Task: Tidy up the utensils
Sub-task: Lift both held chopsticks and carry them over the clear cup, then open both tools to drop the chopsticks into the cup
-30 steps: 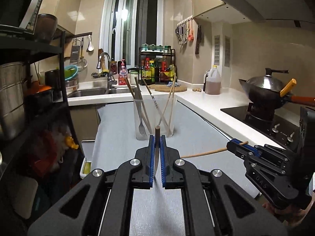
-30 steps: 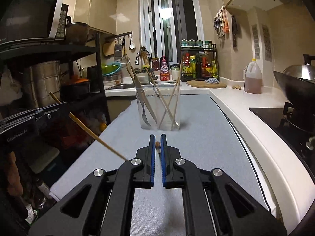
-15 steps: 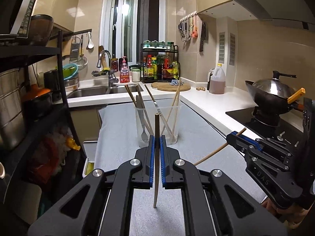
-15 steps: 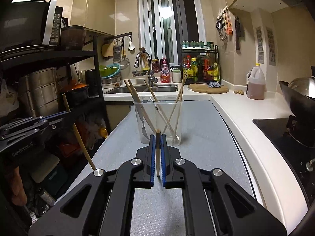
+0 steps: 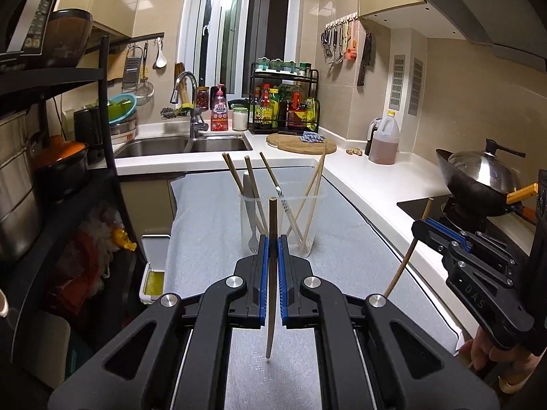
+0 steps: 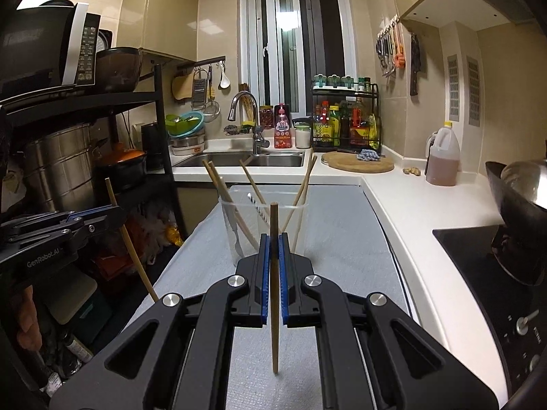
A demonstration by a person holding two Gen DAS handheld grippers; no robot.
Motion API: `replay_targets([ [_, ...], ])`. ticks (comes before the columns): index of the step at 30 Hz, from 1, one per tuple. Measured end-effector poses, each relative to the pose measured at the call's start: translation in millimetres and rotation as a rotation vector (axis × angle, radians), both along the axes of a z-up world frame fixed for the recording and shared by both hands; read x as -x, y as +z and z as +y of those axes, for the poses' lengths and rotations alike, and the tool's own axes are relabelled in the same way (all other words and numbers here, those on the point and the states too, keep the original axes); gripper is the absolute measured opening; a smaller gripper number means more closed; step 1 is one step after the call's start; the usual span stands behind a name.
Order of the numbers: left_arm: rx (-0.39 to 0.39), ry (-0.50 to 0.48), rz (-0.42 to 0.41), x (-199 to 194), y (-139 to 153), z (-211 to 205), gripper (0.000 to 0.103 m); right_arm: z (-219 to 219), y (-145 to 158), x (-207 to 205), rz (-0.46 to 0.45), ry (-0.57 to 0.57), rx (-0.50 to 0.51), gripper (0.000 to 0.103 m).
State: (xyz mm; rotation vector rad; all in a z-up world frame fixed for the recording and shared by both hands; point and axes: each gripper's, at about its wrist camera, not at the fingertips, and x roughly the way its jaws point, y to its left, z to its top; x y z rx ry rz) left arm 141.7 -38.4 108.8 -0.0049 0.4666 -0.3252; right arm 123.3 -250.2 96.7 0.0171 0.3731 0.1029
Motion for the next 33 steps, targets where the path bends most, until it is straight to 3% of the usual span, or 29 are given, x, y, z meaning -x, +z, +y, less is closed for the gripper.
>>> replay_targets([
  [12, 0.026, -0.029, -0.127, -37.5, 77.2, -6.4, 0.005, -11.9, 69.8, -46.9, -0.064, 0.015, -0.023, 0.005],
  [19, 0.040, -0.043, -0.232, -70.2, 123.3, -23.6, 0.005, -6.1, 119.8, -80.2, -0.162, 0.031, -0.009, 0.005],
  [25, 0.073, -0.031, -0.227, -112.1, 127.6, -34.9, 0.005, -0.8, 133.6, -120.4, -0.199, 0.026, -0.004, 0.005],
  [33, 0.057, -0.029, -0.189, -147.3, 102.1, -47.8, 0.005, -1.3, 124.1, -157.4, -0.208, 0.027, -0.015, 0.005],
])
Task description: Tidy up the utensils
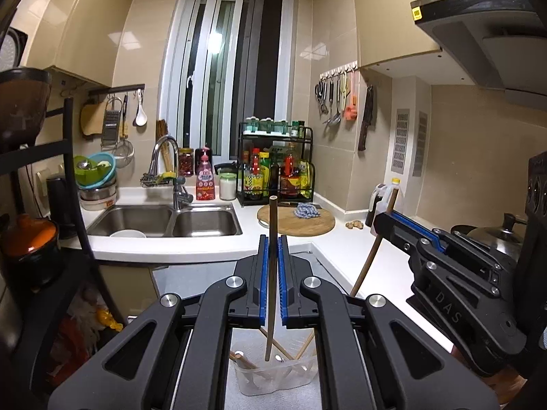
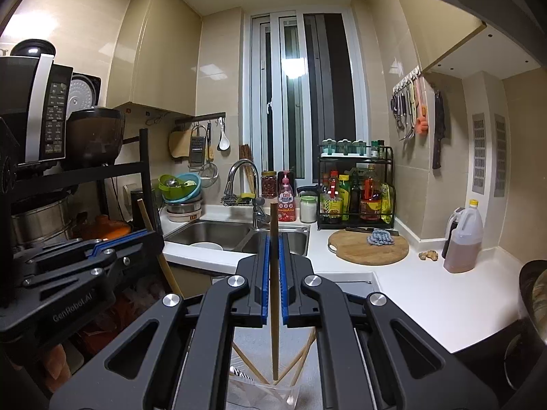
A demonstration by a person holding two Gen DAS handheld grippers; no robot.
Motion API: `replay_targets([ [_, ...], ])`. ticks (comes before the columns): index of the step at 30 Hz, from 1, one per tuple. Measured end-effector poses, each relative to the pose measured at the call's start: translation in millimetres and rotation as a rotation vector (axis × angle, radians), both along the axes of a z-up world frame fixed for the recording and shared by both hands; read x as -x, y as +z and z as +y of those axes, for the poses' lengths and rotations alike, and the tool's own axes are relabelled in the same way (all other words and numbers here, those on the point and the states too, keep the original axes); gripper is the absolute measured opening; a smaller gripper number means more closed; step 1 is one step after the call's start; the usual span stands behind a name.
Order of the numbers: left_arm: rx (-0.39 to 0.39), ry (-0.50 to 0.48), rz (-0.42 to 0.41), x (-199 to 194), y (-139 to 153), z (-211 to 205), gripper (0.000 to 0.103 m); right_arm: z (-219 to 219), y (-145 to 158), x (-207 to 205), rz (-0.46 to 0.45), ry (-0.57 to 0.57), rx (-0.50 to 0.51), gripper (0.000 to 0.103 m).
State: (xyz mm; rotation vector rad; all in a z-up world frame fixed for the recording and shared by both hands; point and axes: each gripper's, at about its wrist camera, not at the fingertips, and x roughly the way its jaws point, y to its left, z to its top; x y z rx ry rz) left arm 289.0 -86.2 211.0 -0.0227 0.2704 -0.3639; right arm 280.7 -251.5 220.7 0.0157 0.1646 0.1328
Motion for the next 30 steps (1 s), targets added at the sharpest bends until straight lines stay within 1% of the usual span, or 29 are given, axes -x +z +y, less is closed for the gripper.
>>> replay_targets([
  [9, -0.009, 0.016, 0.068, -31.1, -35.8, 2.0, 0.005, -4.7, -38.4, -23.5, 0.057, -0.003, 0.001, 0.005],
  [13, -0.033, 0.018, 0.089, -35.5, -48.0, -1.1, 0.005, -6.8, -52.6, -29.8, 0.086, -0.010, 0.002, 0.006],
  [14, -0.049, 0.023, 0.100, -35.9, -50.9, -2.6, 0.007, -7.3, -56.6, -30.0, 0.094, -0.016, 0.004, 0.007],
  [15, -0.059, 0.033, 0.113, -36.3, -53.4, -2.2, 0.023, -7.7, -60.2, -29.7, 0.100, -0.023, 0.004, 0.015],
  [16, -0.070, 0.050, 0.124, -35.8, -55.2, -0.5, 0.043, -8.3, -64.3, -28.5, 0.107, -0.037, 0.011, 0.024],
  [17, -0.081, 0.092, 0.123, -32.5, -56.1, 1.8, 0.085, -9.2, -69.0, -25.5, 0.114, -0.057, 0.020, 0.048],
  [18, -0.076, 0.139, 0.097, -26.4, -55.5, 5.5, 0.095, -11.5, -73.6, -21.4, 0.110, -0.080, 0.024, 0.066],
  [19, -0.057, 0.177, 0.058, -17.5, -55.8, 11.1, 0.095, -13.4, -78.9, -14.3, 0.096, -0.112, 0.029, 0.069],
  [20, -0.049, 0.182, 0.049, -13.4, -56.2, 13.6, 0.095, -14.4, -84.8, -7.9, 0.092, -0.134, 0.040, 0.072],
  [22, -0.065, 0.167, 0.092, -7.4, -63.0, 16.0, 0.095, -16.5, -95.4, -1.0, 0.119, -0.142, 0.052, 0.077],
  [23, -0.081, 0.174, 0.108, -4.1, -67.9, 16.1, 0.095, -17.8, -100.9, 2.2, 0.138, -0.143, 0.042, 0.080],
  [26, -0.114, 0.195, 0.123, 10.5, -82.2, 16.3, 0.095, -23.8, -112.5, 12.4, 0.189, -0.145, -0.001, 0.088],
  [27, -0.117, 0.198, 0.130, 14.0, -86.1, 16.8, 0.095, -25.5, -116.6, 15.6, 0.200, -0.148, -0.012, 0.091],
  [30, -0.103, 0.193, 0.162, 31.1, -101.0, 19.8, 0.095, -27.4, -130.1, 30.9, 0.238, -0.150, -0.038, 0.097],
])
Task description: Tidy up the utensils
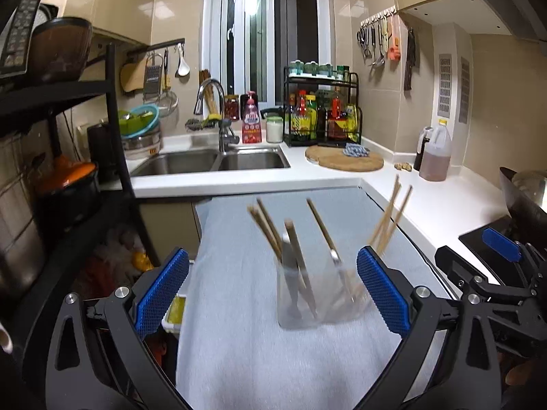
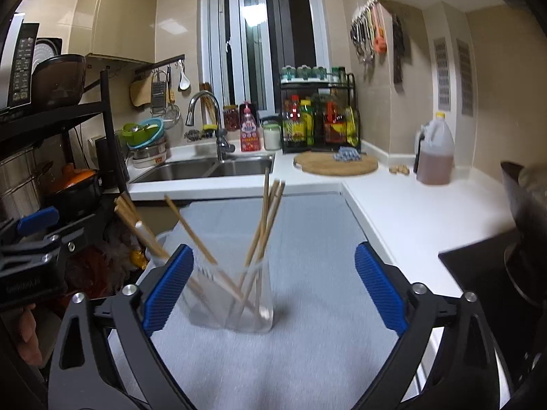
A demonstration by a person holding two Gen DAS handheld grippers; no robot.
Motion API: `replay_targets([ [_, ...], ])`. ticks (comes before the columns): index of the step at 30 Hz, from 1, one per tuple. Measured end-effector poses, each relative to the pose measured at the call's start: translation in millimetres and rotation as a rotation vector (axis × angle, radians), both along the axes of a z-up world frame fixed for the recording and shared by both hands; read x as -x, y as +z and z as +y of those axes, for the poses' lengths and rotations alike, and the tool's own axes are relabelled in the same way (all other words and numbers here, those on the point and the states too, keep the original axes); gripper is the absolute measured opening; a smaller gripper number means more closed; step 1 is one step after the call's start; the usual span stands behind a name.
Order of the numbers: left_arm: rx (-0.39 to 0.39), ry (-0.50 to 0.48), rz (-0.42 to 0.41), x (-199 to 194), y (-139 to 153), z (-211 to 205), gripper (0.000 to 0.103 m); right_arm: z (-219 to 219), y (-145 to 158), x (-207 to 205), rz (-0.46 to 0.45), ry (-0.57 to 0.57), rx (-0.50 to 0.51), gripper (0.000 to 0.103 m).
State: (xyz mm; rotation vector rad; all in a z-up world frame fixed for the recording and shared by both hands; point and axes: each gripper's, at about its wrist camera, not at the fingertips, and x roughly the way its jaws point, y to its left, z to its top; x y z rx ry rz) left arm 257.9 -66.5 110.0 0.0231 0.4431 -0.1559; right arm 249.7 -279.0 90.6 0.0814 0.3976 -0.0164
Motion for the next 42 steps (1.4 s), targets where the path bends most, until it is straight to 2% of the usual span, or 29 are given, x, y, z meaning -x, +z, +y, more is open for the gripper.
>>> replay_targets([
  [7, 0.018, 0.028, 0.006, 41.4, -20.6, 4.9, 0.095, 8.1, -22.1, 39.0, 0.040, 0.001, 0.001, 0.098],
  [16, -0.010, 0.048, 0.007, 73.3, -35.2, 6.0, 0.095, 19.0, -44.5, 69.5, 0.069, 0.006, 0.031, 0.098],
  [42, -0.016, 0.073, 0.013, 81.4, -46.3, 11.5, 0.095, 25.9, -46.7, 83.4, 0.059, 0.014, 0.040, 0.098],
])
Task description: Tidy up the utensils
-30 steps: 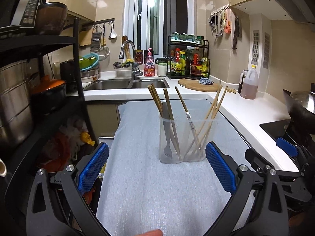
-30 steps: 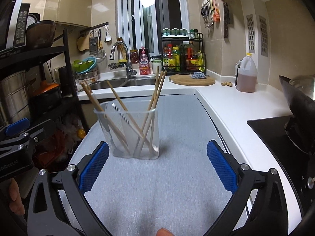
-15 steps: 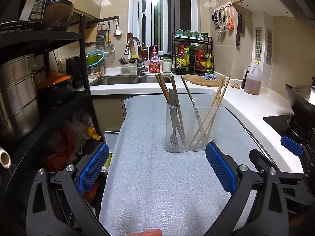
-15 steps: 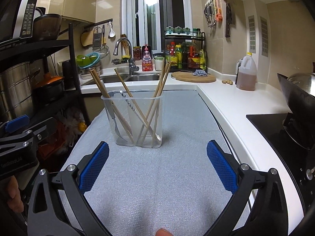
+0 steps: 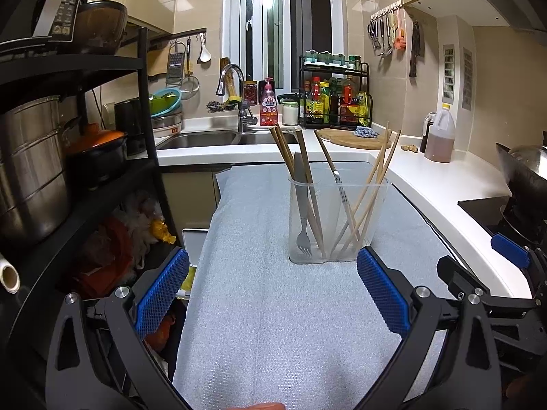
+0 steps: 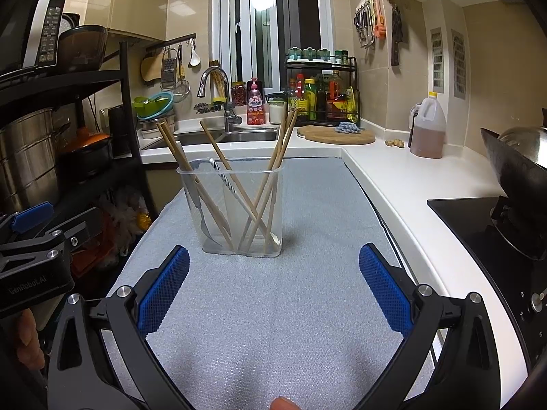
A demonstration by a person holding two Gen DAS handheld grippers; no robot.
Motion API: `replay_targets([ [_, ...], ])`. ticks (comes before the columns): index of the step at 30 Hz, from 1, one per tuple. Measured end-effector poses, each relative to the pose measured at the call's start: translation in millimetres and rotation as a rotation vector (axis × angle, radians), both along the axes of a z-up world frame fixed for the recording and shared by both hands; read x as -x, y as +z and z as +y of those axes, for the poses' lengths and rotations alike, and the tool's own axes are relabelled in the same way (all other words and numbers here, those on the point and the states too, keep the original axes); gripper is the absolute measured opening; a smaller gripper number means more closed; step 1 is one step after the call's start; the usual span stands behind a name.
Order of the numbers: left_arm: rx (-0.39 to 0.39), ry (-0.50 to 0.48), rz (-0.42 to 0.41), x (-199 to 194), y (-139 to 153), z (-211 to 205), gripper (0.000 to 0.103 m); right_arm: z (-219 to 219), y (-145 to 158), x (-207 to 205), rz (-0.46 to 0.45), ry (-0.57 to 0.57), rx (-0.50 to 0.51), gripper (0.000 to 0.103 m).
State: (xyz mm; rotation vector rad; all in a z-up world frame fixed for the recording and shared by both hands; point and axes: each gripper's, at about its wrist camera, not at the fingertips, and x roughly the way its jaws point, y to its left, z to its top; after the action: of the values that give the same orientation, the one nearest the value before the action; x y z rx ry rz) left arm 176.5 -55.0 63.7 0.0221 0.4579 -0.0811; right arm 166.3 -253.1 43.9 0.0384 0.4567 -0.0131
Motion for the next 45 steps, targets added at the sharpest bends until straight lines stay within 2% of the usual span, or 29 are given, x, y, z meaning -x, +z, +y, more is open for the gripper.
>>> replay_targets([
  [45, -0.005, -0.010, -0.016, 3.9, 5.6, -4.2, 0.095, -0.8, 1.4, 2.2, -0.004, -0.004, 0.001, 0.098],
])
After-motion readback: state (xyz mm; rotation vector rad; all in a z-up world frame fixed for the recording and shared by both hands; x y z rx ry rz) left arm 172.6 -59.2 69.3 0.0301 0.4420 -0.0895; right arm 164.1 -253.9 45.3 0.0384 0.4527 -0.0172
